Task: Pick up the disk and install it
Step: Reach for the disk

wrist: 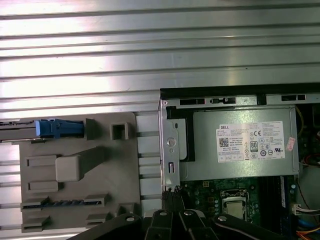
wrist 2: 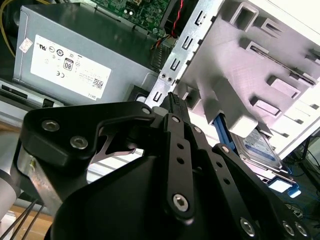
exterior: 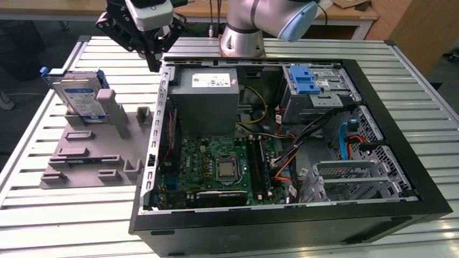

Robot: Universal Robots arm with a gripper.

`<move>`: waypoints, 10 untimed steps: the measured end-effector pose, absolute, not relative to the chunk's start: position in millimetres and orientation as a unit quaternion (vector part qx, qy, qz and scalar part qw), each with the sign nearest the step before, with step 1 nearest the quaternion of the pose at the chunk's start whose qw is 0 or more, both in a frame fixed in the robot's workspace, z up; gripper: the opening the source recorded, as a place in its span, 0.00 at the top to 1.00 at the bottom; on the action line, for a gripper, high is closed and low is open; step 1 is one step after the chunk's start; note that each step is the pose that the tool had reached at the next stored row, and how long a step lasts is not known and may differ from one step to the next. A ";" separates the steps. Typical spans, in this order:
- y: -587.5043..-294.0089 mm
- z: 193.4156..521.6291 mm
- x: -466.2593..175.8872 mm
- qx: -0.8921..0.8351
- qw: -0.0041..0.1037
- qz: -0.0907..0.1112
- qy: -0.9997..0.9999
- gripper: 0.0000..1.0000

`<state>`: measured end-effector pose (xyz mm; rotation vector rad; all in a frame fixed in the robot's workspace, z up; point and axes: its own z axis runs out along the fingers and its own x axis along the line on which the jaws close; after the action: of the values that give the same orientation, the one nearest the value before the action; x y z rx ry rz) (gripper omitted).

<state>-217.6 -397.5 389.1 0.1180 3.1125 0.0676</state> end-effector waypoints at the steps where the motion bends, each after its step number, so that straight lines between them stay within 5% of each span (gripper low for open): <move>1: -397.4 389.1 -217.9 0.038 0.013 0.022 0.999 0.89; 10: -397.1 388.9 -221.5 0.038 0.013 0.022 0.999 0.89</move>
<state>-221.5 -397.1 388.9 0.1180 3.1125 0.0676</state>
